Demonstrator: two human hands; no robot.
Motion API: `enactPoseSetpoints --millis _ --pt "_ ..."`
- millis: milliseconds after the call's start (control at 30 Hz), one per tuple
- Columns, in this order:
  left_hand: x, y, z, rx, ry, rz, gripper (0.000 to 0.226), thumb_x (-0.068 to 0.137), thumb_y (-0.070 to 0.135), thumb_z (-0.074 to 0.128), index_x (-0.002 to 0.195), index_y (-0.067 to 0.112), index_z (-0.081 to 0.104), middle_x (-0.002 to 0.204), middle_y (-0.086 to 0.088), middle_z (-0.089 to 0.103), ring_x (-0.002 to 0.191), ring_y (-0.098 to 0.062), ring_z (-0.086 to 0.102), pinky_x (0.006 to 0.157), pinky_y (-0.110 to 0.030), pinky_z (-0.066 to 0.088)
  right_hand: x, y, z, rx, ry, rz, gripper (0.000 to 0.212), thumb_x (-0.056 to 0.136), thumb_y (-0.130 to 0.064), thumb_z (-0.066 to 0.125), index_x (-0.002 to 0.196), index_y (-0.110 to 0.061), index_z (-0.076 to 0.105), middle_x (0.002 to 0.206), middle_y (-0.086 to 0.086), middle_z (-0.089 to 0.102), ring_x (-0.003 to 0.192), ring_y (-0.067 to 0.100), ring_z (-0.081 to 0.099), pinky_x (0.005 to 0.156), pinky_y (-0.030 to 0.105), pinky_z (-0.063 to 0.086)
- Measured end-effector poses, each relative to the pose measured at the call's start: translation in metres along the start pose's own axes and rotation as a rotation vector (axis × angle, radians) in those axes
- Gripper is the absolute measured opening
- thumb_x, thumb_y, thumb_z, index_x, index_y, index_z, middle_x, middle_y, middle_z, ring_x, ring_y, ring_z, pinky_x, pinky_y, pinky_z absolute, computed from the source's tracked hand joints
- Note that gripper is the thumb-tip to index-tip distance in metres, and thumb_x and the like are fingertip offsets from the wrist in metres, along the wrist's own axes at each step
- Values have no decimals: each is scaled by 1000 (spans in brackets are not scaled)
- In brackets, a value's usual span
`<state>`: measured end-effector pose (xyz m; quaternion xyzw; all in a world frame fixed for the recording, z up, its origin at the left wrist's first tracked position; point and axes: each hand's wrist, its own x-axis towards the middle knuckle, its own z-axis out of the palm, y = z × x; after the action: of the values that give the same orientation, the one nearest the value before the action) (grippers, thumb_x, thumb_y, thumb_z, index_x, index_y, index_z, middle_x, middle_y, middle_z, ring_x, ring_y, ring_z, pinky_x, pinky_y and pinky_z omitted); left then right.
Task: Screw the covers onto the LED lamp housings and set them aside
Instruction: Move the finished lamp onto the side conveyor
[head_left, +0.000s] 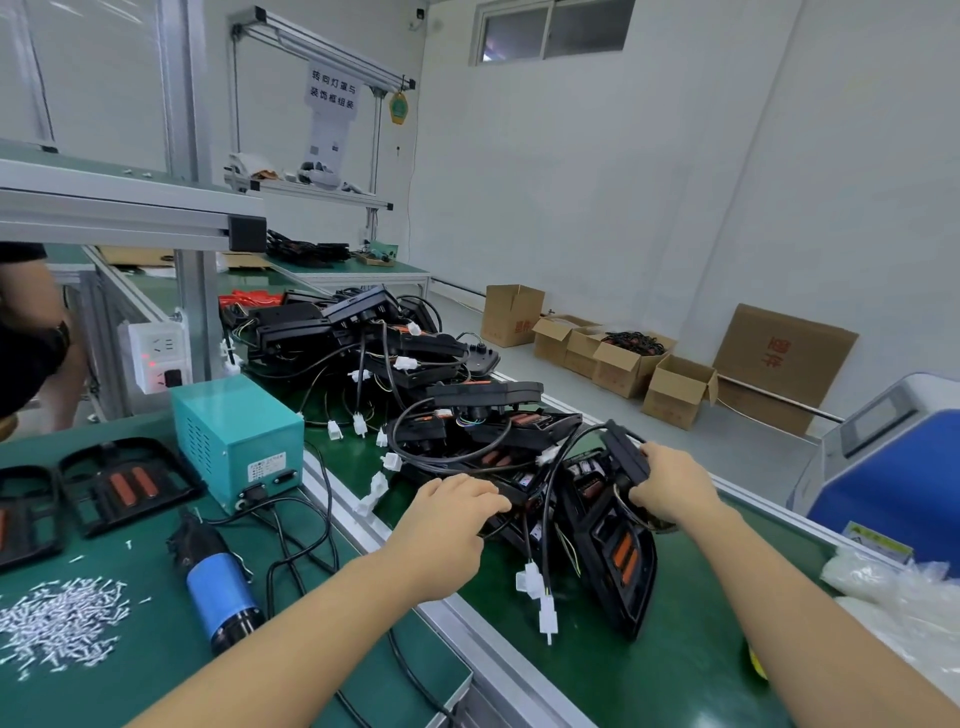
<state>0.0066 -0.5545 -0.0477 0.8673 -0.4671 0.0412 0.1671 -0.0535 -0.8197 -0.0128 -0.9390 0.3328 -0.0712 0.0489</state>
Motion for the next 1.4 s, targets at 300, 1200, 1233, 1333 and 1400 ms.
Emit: enactPoseSetpoints --millis 300,1200,1233,1333,1400 --pt "-13 -9 1 -1 2 -35 53 95 10 43 143 30 35 152 13 27 140 -7 16 113 -27 4 -29 -2 15 -176 -53 66 44 90 -23 58 127 -13 36 113 8 54 84 25 49 63 31 41" --pt "-122 -82 -29 186 -27 -530 60 101 45 22 151 28 -5 159 11 -9 146 -19 -12 114 -51 -12 -146 -231 57 75 -148 -692 76 96 -64 13 157 -19 0 165 -1 -1 150 15 -3 119 43 -5" --pt "-133 -89 -31 198 -30 -563 60 101 46 22 151 28 -6 159 11 -9 146 -19 -12 114 -51 -11 -152 -243 60 72 -165 -712 79 93 -66 9 157 -20 0 165 -1 -1 151 15 -3 120 44 -6" --pt "-159 -104 -36 228 -35 -642 60 101 46 21 151 30 -7 159 10 -10 146 -20 -13 114 -52 -10 -166 -271 67 99 -201 -759 75 96 -64 13 157 -22 0 165 -2 -1 151 14 -2 120 44 -6" --pt "-182 -114 -41 230 -11 -690 59 101 46 21 151 31 -6 159 10 -9 146 -19 -13 114 -52 -10 -180 -291 73 137 -222 -807 73 98 -62 16 157 -23 0 165 -4 -2 150 13 -3 119 43 -6"
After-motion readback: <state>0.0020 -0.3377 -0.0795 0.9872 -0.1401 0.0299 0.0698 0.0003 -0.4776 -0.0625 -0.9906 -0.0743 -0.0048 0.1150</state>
